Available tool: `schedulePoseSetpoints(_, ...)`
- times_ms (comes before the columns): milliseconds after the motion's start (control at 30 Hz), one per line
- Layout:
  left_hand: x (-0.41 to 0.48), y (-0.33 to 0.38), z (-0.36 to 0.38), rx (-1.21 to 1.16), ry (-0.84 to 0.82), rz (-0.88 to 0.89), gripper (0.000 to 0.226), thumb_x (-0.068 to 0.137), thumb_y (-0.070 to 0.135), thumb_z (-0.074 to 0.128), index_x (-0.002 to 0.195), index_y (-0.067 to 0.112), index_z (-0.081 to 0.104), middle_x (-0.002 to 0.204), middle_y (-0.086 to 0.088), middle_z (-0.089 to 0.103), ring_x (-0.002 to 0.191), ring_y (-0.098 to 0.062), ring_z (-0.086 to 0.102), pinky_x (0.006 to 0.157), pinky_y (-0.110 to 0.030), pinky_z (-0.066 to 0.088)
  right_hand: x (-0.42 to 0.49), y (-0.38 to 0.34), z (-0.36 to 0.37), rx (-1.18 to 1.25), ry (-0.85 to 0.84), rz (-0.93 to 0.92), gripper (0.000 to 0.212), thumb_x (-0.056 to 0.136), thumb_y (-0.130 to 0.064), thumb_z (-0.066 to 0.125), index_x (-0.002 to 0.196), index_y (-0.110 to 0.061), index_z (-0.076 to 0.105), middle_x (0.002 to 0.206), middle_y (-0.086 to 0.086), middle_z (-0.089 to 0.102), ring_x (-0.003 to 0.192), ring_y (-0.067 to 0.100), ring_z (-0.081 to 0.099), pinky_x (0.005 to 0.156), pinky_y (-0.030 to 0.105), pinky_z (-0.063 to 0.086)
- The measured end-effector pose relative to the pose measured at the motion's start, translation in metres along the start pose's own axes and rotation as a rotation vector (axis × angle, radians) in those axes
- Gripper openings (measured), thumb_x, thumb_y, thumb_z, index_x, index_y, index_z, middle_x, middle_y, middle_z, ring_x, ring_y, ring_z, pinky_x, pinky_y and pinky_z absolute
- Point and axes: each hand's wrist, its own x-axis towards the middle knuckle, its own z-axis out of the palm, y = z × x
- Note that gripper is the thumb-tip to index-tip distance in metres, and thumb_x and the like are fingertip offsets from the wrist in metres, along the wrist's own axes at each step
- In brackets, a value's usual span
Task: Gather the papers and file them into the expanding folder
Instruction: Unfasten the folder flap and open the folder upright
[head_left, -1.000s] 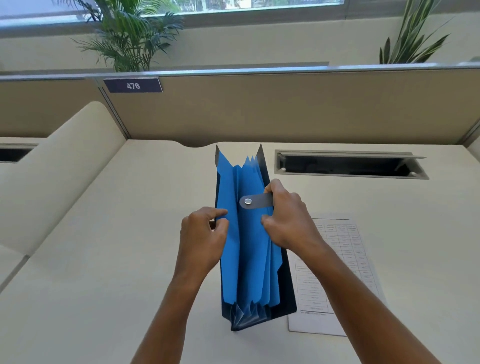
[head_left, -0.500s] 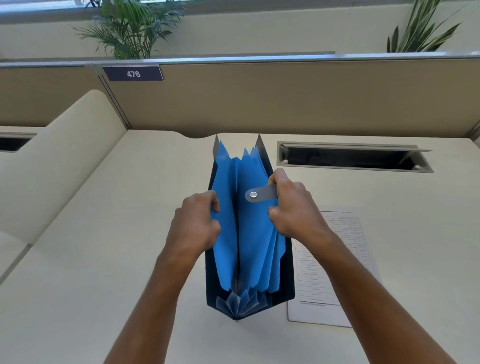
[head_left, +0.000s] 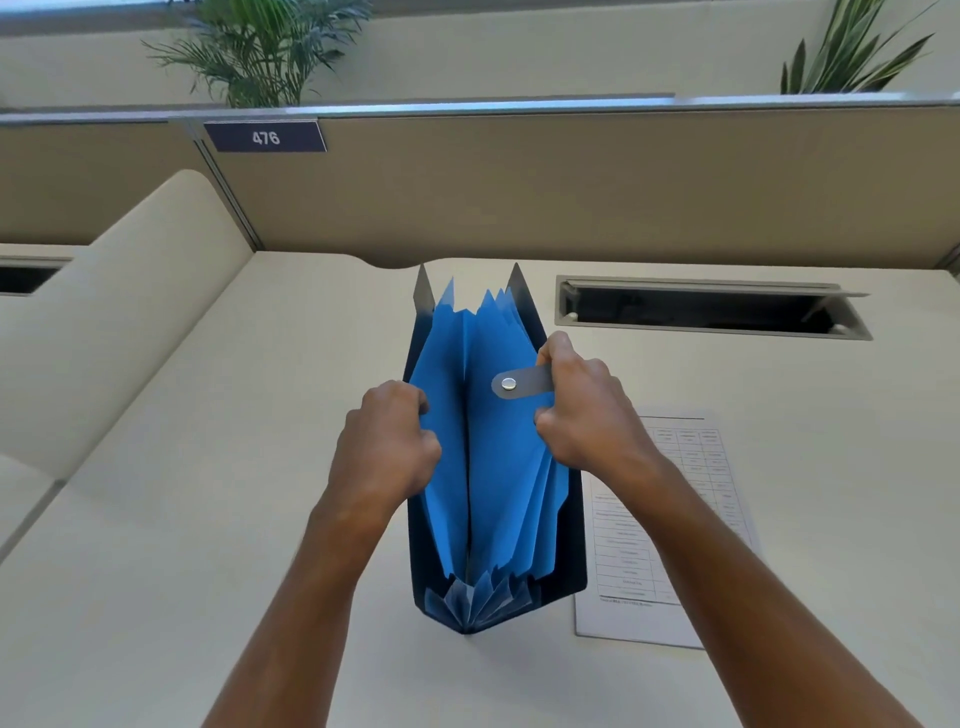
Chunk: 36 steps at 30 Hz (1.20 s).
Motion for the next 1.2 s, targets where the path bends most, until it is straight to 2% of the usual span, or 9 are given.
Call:
schedulePoseSetpoints(333, -0.003, 0.011, 0.000, -0.080, 0.019, 0.056, 0.041, 0.080, 0.006, 0.057, 0.117, 0.018, 0.066, 0.126, -0.003, 0.062, 0.107, -0.028, 0.061, 0.090, -0.036, 0.048, 0.006, 0.014, 0.007, 0.066, 0.111, -0.032, 0.027, 0.087, -0.024, 0.066, 0.101, -0.020, 0.043, 0.088, 0.002, 0.056, 0.072, 0.023, 0.057, 0.063, 0.040, 0.052)
schedulePoseSetpoints(533, -0.007, 0.018, 0.002, -0.127, 0.040, 0.096, 0.039, 0.079, 0.005, 0.057, 0.112, 0.021, 0.068, 0.115, -0.005, 0.067, 0.091, -0.029, 0.065, 0.082, -0.033, 0.050, 0.005, 0.025, 0.017, 0.450, 0.288, -0.012, 0.025, 0.095, -0.042, 0.055, 0.096, -0.017, 0.057, 0.091, -0.006, 0.065, 0.062, 0.009, 0.054, 0.057, 0.033, 0.049)
schedulePoseSetpoints(633, -0.009, 0.018, 0.002, -0.149, 0.047, 0.103, 0.039, 0.077, 0.004, 0.058, 0.110, 0.022, 0.069, 0.101, -0.008, 0.069, 0.081, -0.030, 0.064, 0.077, -0.033, 0.050, 0.002, 0.032, 0.020, 0.634, 0.317, 0.036, 0.027, 0.099, -0.041, 0.047, 0.087, -0.018, 0.056, 0.074, -0.010, 0.058, 0.060, 0.001, 0.051, 0.053, 0.016, 0.044)
schedulePoseSetpoints(700, -0.009, 0.018, 0.002, -0.159, 0.052, 0.105, 0.038, 0.077, 0.004, 0.058, 0.108, 0.024, 0.069, 0.098, -0.008, 0.070, 0.075, -0.031, 0.063, 0.076, -0.032, 0.049, -0.001, 0.037, 0.022, 0.689, 0.319, 0.051, 0.027, 0.100, -0.039, 0.046, 0.082, -0.019, 0.052, 0.066, -0.010, 0.050, 0.052, 0.000, 0.044, 0.048, 0.015, 0.039)
schedulePoseSetpoints(867, -0.011, 0.021, 0.004, -0.166, 0.073, 0.123, 0.039, 0.076, 0.003, 0.059, 0.107, 0.024, 0.070, 0.105, -0.003, 0.070, 0.076, -0.031, 0.064, 0.074, -0.029, 0.047, -0.001, 0.046, 0.024, 0.670, 0.222, 0.087, 0.014, 0.096, -0.035, 0.055, 0.102, -0.022, 0.056, 0.092, -0.017, 0.061, 0.080, 0.002, 0.061, 0.064, 0.014, 0.051)
schedulePoseSetpoints(933, -0.010, 0.023, 0.006, -0.155, 0.066, 0.124, 0.039, 0.076, 0.003, 0.059, 0.107, 0.025, 0.069, 0.103, -0.004, 0.070, 0.076, -0.031, 0.064, 0.073, -0.028, 0.045, -0.001, 0.047, 0.022, 0.659, 0.171, 0.077, 0.015, 0.094, -0.029, 0.060, 0.106, -0.023, 0.054, 0.096, -0.018, 0.058, 0.082, 0.003, 0.062, 0.061, 0.013, 0.052)
schedulePoseSetpoints(1033, -0.009, 0.025, 0.008, -0.133, 0.060, 0.129, 0.039, 0.076, 0.004, 0.058, 0.107, 0.025, 0.069, 0.098, -0.006, 0.070, 0.076, -0.031, 0.063, 0.072, -0.030, 0.046, -0.004, 0.048, 0.014, 0.680, 0.050, 0.042, 0.039, 0.088, -0.029, 0.069, 0.121, -0.028, 0.048, 0.110, -0.014, 0.054, 0.086, 0.004, 0.064, 0.062, 0.011, 0.053)
schedulePoseSetpoints(1133, -0.008, 0.027, 0.010, -0.114, 0.070, 0.128, 0.038, 0.077, 0.004, 0.059, 0.108, 0.024, 0.069, 0.095, -0.008, 0.069, 0.075, -0.030, 0.062, 0.070, -0.030, 0.044, -0.010, 0.064, -0.001, 0.699, -0.174, -0.063, 0.075, 0.076, -0.042, 0.077, 0.138, -0.043, 0.034, 0.138, -0.014, 0.045, 0.116, 0.005, 0.055, 0.089, 0.020, 0.050)
schedulePoseSetpoints(1200, -0.008, 0.027, 0.011, -0.107, 0.076, 0.123, 0.038, 0.077, 0.003, 0.059, 0.108, 0.023, 0.069, 0.093, -0.009, 0.070, 0.076, -0.031, 0.063, 0.070, -0.031, 0.045, -0.015, 0.081, -0.014, 0.718, -0.231, -0.061, 0.080, 0.072, -0.058, 0.074, 0.139, -0.050, 0.031, 0.141, -0.020, 0.040, 0.118, -0.001, 0.051, 0.089, 0.018, 0.045)
